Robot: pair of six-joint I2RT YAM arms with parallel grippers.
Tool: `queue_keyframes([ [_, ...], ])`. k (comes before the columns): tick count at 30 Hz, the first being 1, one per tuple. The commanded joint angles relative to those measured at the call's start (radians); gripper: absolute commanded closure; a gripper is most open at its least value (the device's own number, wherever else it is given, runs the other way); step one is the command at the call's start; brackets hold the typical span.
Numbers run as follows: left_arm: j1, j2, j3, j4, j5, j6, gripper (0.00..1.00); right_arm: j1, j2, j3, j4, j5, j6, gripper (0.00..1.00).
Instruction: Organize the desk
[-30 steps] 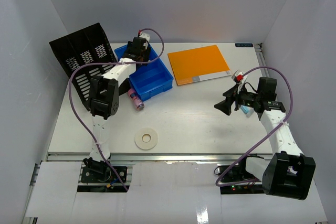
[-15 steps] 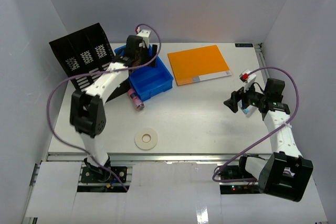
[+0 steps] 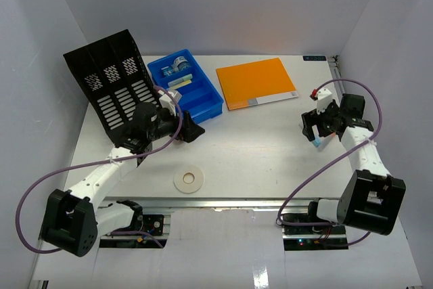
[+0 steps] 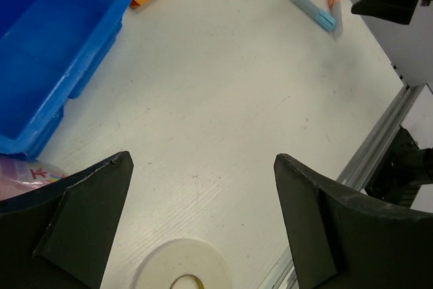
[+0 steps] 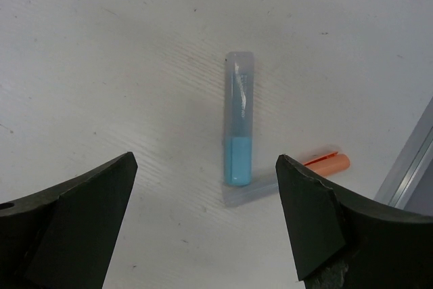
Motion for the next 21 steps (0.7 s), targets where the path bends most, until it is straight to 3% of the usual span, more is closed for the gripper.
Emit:
queue_keyframes([
  [1, 0.008, -0.089, 0.004, 0.064, 0.088, -0.001, 0.03, -0.002, 0.095, 0.094, -0.090, 0.001, -0.148, 0.10],
  [9, 0.008, -0.087, -0.001, 0.078, 0.103, -0.020, 0.03, 0.009, 0.258, 0.113, -0.010, 0.055, -0.141, 0.01],
  [21, 0.007, -0.058, -0.020, 0.129, 0.134, -0.064, 0.03, 0.026, 0.366, 0.076, 0.107, 0.146, -0.151, 0.20],
])
